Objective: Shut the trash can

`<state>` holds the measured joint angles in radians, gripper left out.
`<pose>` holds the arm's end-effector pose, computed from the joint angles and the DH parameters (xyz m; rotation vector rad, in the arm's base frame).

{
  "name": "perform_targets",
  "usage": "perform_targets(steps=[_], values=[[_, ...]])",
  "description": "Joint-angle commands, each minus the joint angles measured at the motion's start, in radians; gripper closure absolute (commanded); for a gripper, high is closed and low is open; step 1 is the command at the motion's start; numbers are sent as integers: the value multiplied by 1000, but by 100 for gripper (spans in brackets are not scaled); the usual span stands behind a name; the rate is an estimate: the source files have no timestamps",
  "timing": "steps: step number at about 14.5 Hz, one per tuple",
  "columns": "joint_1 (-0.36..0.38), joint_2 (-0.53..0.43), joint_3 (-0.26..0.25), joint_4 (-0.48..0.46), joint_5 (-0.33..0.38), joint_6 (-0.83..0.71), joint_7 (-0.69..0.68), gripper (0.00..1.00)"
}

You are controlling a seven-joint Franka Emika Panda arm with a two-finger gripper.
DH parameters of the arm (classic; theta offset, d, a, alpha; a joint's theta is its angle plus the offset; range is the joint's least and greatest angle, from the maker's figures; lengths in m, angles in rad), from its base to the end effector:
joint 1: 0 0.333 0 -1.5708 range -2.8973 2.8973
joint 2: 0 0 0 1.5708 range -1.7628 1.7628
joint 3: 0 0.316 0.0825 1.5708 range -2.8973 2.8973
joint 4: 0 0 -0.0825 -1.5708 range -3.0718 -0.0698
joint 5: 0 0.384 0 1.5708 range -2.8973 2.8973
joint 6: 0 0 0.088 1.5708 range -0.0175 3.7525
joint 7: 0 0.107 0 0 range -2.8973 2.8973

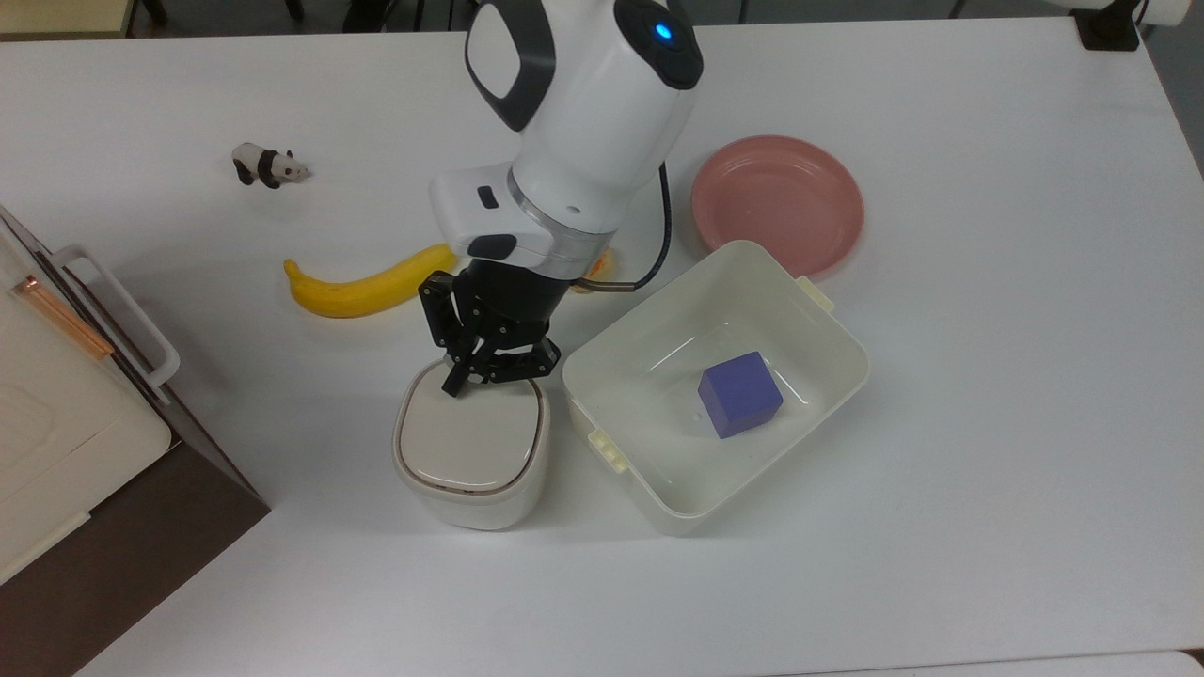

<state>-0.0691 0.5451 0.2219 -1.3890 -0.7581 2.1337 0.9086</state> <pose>0.7329 0.0480 0.4288 2.6134 -0.6054 0.6470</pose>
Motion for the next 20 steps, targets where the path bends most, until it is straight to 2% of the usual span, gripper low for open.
perform_targets(steps=[1,11,20], values=[[-24,-30,16,-16,26,9,15,98],[-32,-28,17,-2,31,54,53,99],[-31,-33,65,-4,34,29,21,100]])
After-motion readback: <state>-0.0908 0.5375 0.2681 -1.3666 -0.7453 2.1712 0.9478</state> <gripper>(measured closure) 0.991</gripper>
